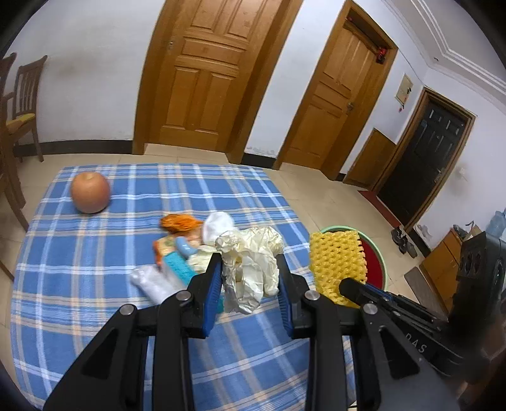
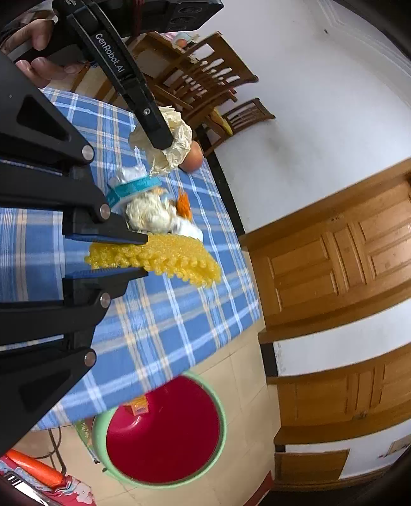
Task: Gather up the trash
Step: 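Carry the tissue and foam net over the red bucket with both tools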
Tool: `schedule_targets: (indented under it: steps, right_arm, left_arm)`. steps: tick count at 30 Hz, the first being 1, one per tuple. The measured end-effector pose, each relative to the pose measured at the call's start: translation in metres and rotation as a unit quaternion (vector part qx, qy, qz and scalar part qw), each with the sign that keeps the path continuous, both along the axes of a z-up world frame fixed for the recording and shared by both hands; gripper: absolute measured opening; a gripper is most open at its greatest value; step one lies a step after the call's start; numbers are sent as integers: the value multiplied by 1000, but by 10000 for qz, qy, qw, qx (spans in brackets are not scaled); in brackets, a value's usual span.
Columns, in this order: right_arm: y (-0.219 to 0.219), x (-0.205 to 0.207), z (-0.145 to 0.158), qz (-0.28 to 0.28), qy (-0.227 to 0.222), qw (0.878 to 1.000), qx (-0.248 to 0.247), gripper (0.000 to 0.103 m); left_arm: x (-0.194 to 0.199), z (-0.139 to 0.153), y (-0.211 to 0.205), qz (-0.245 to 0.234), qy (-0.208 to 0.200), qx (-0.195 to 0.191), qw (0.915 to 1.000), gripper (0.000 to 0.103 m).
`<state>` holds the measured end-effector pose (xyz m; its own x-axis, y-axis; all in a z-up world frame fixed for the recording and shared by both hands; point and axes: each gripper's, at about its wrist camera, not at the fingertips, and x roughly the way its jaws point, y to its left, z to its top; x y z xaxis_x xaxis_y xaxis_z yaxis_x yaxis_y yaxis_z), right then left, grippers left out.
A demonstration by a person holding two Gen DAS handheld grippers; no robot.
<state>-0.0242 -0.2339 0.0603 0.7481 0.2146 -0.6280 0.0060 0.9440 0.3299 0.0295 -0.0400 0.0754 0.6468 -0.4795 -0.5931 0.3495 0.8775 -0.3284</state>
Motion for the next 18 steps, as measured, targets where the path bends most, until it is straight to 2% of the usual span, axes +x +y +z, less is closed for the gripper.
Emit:
schedule_targets:
  steps: [18]
  right_arm:
    - [-84, -16, -5, -749, -126, 9969, 211, 15]
  left_arm:
    - [11, -1, -109, -796, 27, 410, 9960, 32]
